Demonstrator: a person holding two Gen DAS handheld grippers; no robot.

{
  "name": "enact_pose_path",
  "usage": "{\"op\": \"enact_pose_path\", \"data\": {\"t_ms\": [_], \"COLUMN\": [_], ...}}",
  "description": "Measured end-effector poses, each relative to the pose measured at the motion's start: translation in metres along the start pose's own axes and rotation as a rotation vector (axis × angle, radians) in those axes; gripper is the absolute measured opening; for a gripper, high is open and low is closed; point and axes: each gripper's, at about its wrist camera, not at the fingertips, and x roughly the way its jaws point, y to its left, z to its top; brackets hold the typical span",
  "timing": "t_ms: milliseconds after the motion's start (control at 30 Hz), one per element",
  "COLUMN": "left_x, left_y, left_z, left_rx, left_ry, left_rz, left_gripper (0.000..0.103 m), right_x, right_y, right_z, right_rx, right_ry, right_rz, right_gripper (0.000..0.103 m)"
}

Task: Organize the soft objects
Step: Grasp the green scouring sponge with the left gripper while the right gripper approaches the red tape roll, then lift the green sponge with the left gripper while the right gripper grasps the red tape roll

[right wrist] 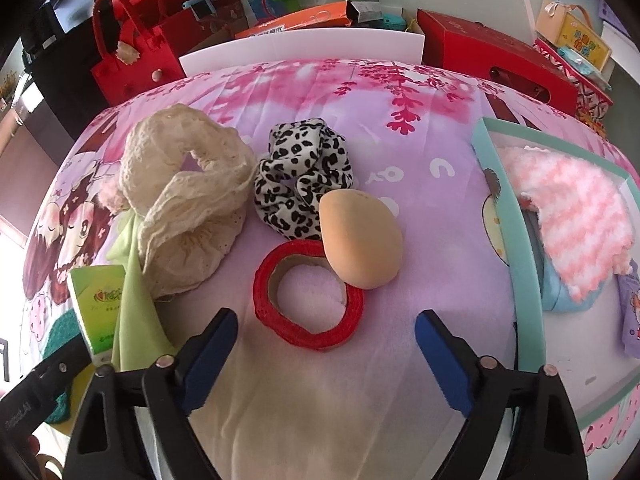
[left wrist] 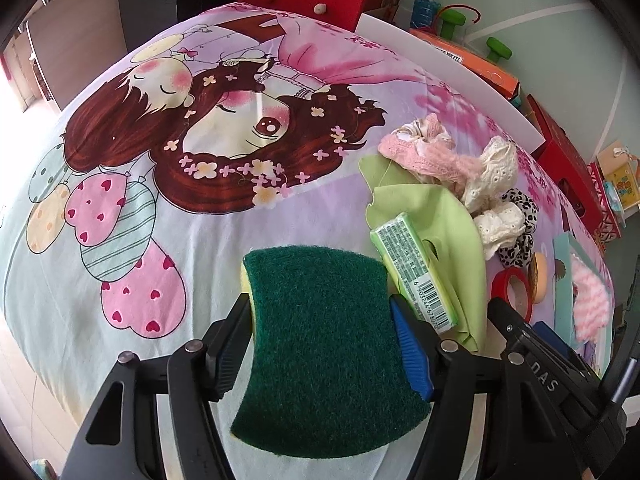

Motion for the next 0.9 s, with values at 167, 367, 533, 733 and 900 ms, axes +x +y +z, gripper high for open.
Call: {"op": "enact_pose_path", "data": {"t_ms": [167,367,533,733,900], "left_x": [0.001,0.001,0.002,-0.001,-0.01], "left_y": [0.001,0.001,0.0,0.0,0.002], "left_z": [0.001,0.002,0.001,0.0,0.003], "left_rx": [-0.001,0.001,0.004,0.005,0.005], "left_ry": [0.002,0.003,0.002,-0.005,-0.033], "left_rz": [-0.001,-0.001,0.002,-0.003,0.004], "left_gripper": [0.068,0.068,0.068,0.066,0.066], "right_x": [-0.002,-0.004,-0.003,-0.006,-0.01], "right_y": [-0.001,0.006,0.007,0.006,0.003], "right_z": [0.001,0.0,-0.001,-0.002,-0.004], "right_rx": [-0.004,-0.032,-0.046,-0.04,-0.037], "right_ry": [-0.005,-0.007,-0.006,-0.003,0.013], "right_rz": [0.007,0.03,0.021,0.027,0.031], "right_gripper": [0.072,0.056,0.055,0.055,0.055]}}
